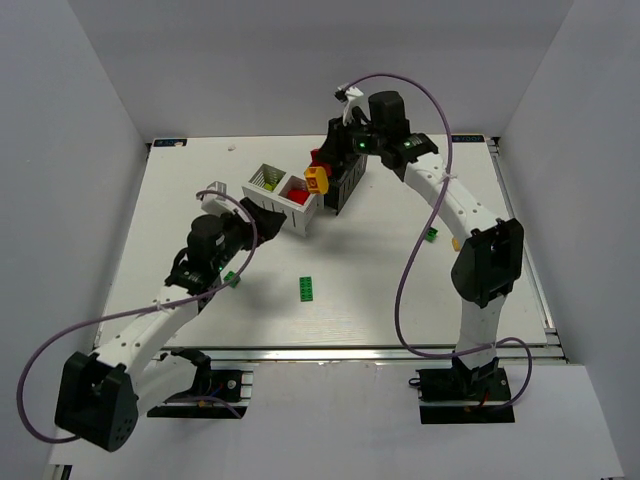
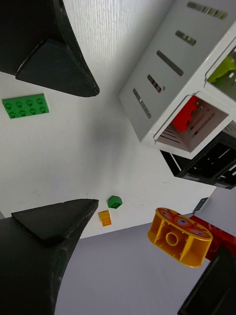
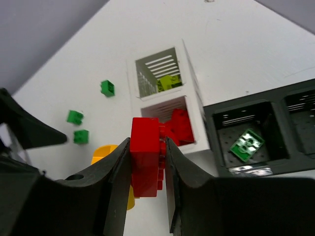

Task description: Sort the legos into containers by color

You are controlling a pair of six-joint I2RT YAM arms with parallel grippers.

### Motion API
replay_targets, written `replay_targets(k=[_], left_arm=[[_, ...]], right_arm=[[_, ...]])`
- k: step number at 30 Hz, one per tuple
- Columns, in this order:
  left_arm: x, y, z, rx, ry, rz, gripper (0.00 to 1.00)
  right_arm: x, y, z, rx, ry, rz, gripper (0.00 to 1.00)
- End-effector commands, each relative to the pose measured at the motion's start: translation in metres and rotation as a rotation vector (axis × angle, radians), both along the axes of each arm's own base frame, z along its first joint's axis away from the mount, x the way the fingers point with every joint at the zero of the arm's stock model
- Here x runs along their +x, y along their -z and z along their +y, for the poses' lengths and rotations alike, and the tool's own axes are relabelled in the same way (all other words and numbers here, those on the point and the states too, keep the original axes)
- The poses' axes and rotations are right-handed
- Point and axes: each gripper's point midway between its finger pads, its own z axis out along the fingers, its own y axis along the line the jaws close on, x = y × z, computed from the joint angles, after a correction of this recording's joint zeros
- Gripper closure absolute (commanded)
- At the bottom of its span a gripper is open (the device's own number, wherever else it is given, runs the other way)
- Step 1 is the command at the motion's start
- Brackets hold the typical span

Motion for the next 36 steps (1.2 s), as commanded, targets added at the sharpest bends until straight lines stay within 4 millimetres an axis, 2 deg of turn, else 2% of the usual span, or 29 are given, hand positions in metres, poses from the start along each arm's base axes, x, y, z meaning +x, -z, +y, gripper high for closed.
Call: replay_targets(k=[1,2,3,5,6,15,23,33,36], left_arm=[[0.011,-0.047,-0.021,-0.058,0.093,-0.117,0.06],[0.015,-0.041,-0.024,-0.044,0.102,-0.101,0.06],[0.019,-0.048,-0.026,-0.046,0.110,-0.112,0.06],[0.024,-0.043,-0.032,-0.036,0.133,-0.095,0.04],[0.027,-0.048,-0.035,-0.038,0.139,-0.104,0.03],[0.035,-0.052,-0.044,-0.038,0.173,-0.110,0.02],[0.037,-0.039,-0.048,-0.047,0.183,-0.076,0.03],[0.044,-0.039,-0.058,-0.056,0.211,-0.073,0.20],[0.043,-0.039,-0.062,-0.063,0.230,-0.076,0.32]], right_arm=[[-0.007,-0.028,0.018,0.130,0.095,0.097,1.00],[-0.005,-0.024,0.018,0.128,0.120,0.119,1.00],[-0.008,-0.023,0.020,0.132,0.118,0.139,1.00],[-0.013,-0.019,0.024,0.132,0.126,0.171,1.00],[-0.015,-0.013,0.025,0.120,0.131,0.180,1.00],[-0.028,0.004,0.034,0.074,0.142,0.198,1.00],[-0.035,0.001,0.044,0.089,0.120,0.212,1.00],[-0.044,0.008,0.053,0.074,0.103,0.225,1.00],[-0.044,0.010,0.053,0.067,0.106,0.218,1.00]])
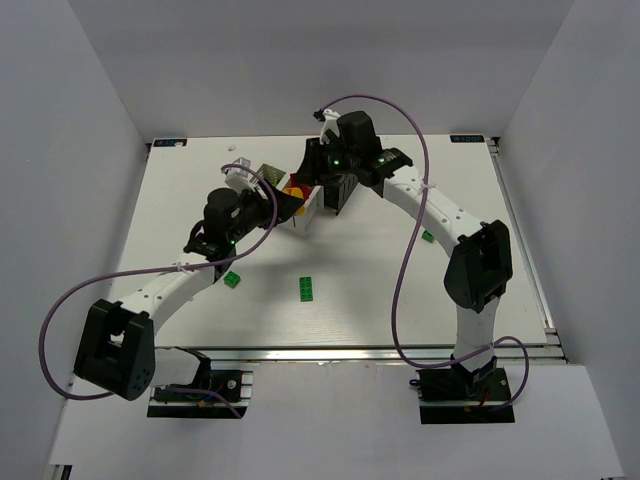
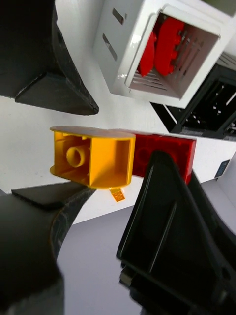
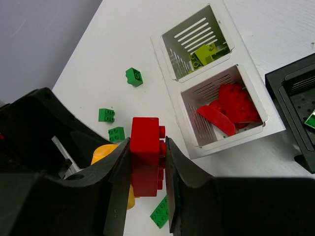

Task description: Sort the legos into containers by color

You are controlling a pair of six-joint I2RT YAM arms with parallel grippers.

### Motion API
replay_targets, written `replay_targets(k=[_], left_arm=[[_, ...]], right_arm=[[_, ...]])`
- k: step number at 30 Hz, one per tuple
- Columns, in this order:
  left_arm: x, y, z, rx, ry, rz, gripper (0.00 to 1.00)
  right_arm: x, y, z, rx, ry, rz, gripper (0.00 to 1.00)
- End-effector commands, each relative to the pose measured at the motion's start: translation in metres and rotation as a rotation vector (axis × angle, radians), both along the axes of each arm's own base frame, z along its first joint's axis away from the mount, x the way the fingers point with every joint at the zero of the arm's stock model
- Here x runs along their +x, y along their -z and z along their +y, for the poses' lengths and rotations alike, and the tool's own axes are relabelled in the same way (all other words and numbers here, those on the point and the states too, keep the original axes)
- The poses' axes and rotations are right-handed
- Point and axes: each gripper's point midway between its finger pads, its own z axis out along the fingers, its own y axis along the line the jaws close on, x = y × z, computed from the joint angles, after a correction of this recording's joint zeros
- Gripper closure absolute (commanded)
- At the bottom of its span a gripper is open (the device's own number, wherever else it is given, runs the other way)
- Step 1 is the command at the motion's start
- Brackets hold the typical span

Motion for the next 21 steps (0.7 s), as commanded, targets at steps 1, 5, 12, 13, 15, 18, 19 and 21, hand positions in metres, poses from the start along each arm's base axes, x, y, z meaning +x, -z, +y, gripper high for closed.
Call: replay_targets(k=[1,5,12,13,15,18,19,21], left_arm=[[0.001,-0.027,-0.008,-0.030,0.036,-0.068,0.37],[0.000,-0.030,-0.007,-0.016,0.037,-0.080,0.79],[-0.002,-0.035,0.028,0.057,-0.111,-0.093,1.00],[-0.003,-0.039,0.033,0.060,-0.126,-0.105,1.00],[-0.006,-0.035,0.040,0.081,-0.143,-0.093,1.00],[-0.012,-0.031,0.047,0.099,-0.162,-0.078,1.00],[-0.013,-0.030,0.049,0.102,-0.167,-0.078,1.00],[-0.018,-0.026,0.052,0.105,-0.173,-0.066,1.00]], right_arm=[[0.001,-0.016,0.003,0.027,0.003,-0.047,1.00],[0.007,-0.011,0.001,0.007,0.009,-0.067,1.00],[0.033,-0.003,-0.007,-0.029,0.043,-0.143,1.00],[0.039,-0.001,-0.006,-0.032,0.046,-0.157,1.00],[0.044,0.005,-0.007,-0.046,0.041,-0.181,1.00],[0.053,0.010,-0.002,-0.049,0.023,-0.234,1.00],[0.055,0.011,0.000,-0.045,0.021,-0.245,1.00],[0.062,0.008,0.004,-0.032,0.019,-0.275,1.00]])
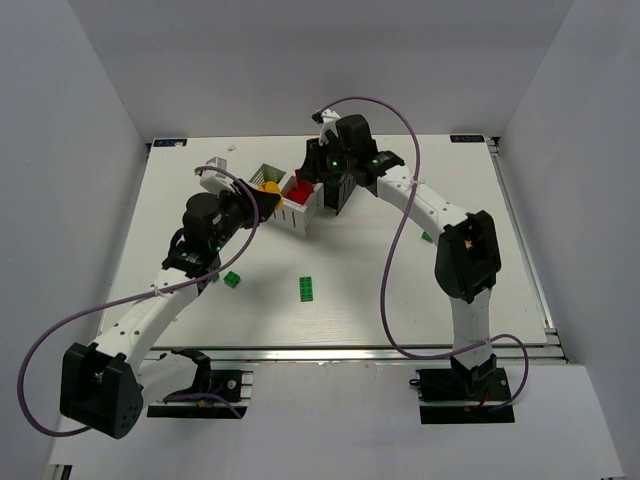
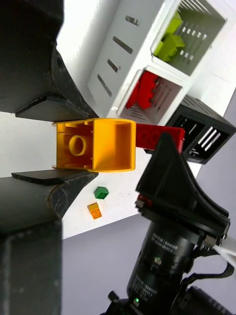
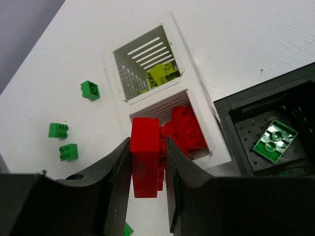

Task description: Sort the legos into containers by color

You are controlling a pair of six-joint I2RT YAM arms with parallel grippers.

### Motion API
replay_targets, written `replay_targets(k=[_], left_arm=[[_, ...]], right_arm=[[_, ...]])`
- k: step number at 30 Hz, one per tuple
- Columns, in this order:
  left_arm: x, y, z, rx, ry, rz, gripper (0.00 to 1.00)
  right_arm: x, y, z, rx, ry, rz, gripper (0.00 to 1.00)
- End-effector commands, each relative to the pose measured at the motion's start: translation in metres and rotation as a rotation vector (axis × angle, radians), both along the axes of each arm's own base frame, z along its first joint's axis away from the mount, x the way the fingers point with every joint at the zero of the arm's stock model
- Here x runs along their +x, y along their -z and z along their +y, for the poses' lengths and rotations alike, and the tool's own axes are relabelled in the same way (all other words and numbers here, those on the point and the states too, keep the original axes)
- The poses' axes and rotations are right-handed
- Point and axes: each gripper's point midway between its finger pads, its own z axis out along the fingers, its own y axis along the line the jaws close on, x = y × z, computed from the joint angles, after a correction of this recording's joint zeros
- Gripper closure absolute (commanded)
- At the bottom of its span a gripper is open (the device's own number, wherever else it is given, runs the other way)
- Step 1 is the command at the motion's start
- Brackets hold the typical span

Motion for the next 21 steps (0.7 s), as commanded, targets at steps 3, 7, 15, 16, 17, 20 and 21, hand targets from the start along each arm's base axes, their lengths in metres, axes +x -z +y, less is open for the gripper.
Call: replay_targets(k=[3,7,15,16,17,20,21], left_arm=[[-0.014,0.013,0.015,0.028,-0.049,0.031,1.00],[-0.019,0.013,0.020,0.024,-0.065,0.034,1.00],[-0.018,0.008,0.019,0.017,-0.064,0.025,1.00],[-0.016,0.006,0.018,0.020,-0.062,0.022,1.00],[-0.015,0.004,0.018,0.020,-0.059,0.018,1.00],[-0.010,0.001,0.014,0.024,-0.046,0.013,1.00],[-0.009,-0.001,0.012,0.026,-0.037,0.010,1.00]], right_arm=[[0.028,-0.016,0.014,0.039,-0.015,-0.163,1.00],[0.034,-0.013,0.020,0.045,-0.023,-0.189,1.00],[0.033,0.001,0.028,0.040,-0.054,-0.191,0.62],[0.033,0.002,0.029,0.042,-0.058,-0.193,0.56],[0.032,0.001,0.030,0.044,-0.063,-0.193,0.53],[0.030,0.000,0.030,0.049,-0.078,-0.195,0.42],[0.027,-0.005,0.031,0.056,-0.090,-0.203,0.41]])
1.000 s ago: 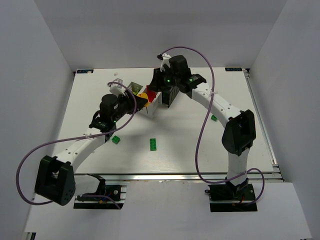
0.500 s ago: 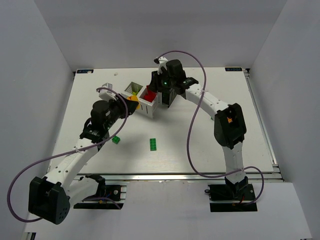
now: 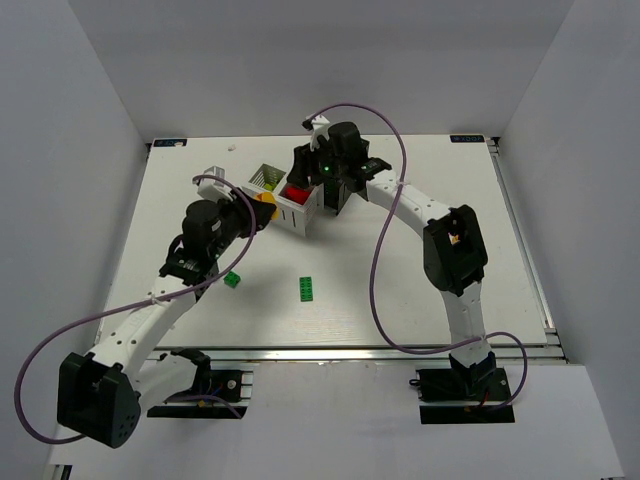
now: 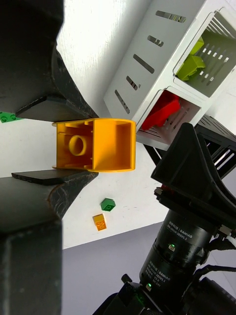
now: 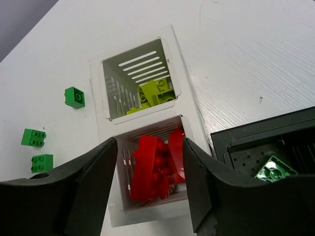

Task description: Sort the legos into containers by color

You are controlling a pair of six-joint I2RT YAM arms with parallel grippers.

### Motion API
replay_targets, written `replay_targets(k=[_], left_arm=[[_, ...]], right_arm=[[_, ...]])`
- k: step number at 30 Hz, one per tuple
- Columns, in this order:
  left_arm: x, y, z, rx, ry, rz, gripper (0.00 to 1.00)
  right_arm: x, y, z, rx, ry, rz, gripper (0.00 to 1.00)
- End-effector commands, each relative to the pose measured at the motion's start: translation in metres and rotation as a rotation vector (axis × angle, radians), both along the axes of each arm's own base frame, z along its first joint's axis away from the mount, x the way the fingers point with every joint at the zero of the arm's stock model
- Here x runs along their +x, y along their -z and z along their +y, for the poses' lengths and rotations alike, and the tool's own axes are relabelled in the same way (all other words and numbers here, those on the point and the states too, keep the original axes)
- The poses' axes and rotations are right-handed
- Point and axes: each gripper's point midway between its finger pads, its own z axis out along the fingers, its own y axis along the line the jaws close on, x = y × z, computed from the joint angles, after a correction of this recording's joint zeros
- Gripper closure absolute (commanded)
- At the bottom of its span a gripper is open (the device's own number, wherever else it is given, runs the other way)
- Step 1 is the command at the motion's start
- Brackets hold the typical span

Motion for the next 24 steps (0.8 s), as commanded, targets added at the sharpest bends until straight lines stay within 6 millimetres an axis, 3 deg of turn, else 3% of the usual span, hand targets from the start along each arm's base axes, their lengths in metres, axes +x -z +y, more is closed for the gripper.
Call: replay_targets(k=[1,6,7,8,10,11,12,13,14,16,18,19,21,24], left_arm=[[0.007,-0.023,-0.003,-0.005,0.014,-0.052,1.00],[0.023,-0.034,-0.014,0.004,0.046,-0.071,1.00],[0.026,-0.035,-0.017,0.005,0.062,-0.069,1.00],[0.029,-0.036,-0.020,0.009,0.070,-0.067,1.00],[0.041,-0.040,-0.027,0.016,0.087,-0.065,1.00],[0.044,-0.040,-0.032,0.014,0.108,-0.065,1.00],[0.050,-0.051,-0.035,0.006,0.115,-0.082,1.00],[0.058,-0.043,-0.040,0.008,0.127,-0.058,1.00],[0.060,-0.043,-0.046,0.000,0.157,-0.055,1.00],[0.075,-0.045,-0.057,-0.015,0.185,-0.046,1.00],[0.082,-0.049,-0.068,-0.040,0.226,-0.049,1.00],[0.093,-0.050,-0.074,-0.048,0.237,-0.048,1.00],[0.102,-0.055,-0.084,-0.068,0.270,-0.054,1.00],[0.129,-0.060,-0.102,-0.113,0.311,-0.061,1.00]], right_arm=[[0.000,-0.037,0.011,0.062,-0.047,-0.097,0.39],[-0.011,-0.074,0.002,0.111,-0.109,-0.188,0.37],[-0.011,-0.080,-0.003,0.094,-0.142,-0.245,0.36],[-0.010,-0.100,-0.014,0.111,-0.143,-0.297,0.34],[-0.016,-0.102,-0.029,0.132,-0.209,-0.332,0.35],[-0.011,-0.115,-0.050,0.156,-0.202,-0.355,0.38],[-0.016,-0.121,-0.056,0.189,-0.258,-0.371,0.51],[-0.015,-0.121,-0.065,0.199,-0.273,-0.364,0.64],[-0.007,-0.122,-0.082,0.211,-0.256,-0.337,0.76],[-0.007,-0.120,-0.097,0.215,-0.269,-0.301,1.00],[-0.005,-0.121,-0.118,0.200,-0.254,-0.311,1.00],[-0.006,-0.108,-0.126,0.187,-0.238,-0.279,1.00],[-0.006,-0.111,-0.146,0.162,-0.213,-0.317,1.00],[-0.011,-0.099,-0.168,0.139,-0.171,-0.290,1.00]])
